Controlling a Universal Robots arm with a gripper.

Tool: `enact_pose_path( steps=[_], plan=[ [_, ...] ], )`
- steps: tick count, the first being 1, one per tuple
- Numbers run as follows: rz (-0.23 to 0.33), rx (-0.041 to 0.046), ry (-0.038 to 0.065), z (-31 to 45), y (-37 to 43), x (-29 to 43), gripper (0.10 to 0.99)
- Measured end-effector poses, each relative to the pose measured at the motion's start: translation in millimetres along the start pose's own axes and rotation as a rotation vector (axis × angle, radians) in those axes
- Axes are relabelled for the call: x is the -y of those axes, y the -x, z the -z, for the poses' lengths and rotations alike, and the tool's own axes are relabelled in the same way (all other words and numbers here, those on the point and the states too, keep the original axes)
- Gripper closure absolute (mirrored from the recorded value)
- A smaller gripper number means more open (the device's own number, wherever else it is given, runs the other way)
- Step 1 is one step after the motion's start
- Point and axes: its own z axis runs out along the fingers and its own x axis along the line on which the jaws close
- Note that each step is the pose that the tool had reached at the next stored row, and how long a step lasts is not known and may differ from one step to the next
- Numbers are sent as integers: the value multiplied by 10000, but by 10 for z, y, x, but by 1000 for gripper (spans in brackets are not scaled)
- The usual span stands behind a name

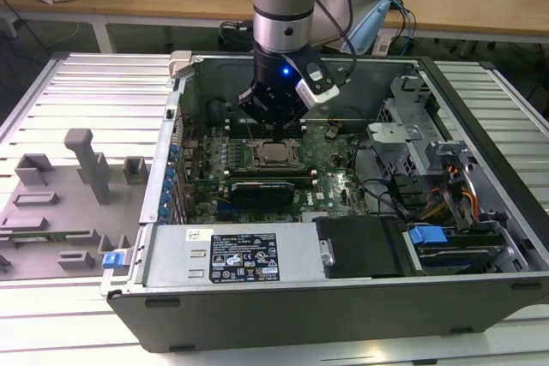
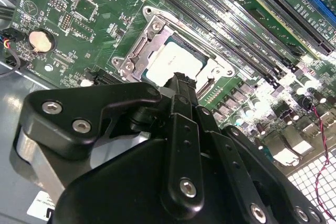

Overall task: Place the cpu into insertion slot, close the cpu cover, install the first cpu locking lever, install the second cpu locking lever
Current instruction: 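Install the first cpu locking lever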

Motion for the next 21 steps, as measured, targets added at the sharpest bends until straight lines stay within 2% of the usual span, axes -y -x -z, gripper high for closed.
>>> enact_pose_path(
  steps=[7, 9, 17, 21],
  plan=[
    [-2, 0, -1, 0, -6, -1, 980],
    [-1, 0, 0, 2, -63, -6, 980],
    [0, 2, -2, 8, -195, -19, 980],
    [0, 14, -3, 12, -320, -32, 980]
  ],
)
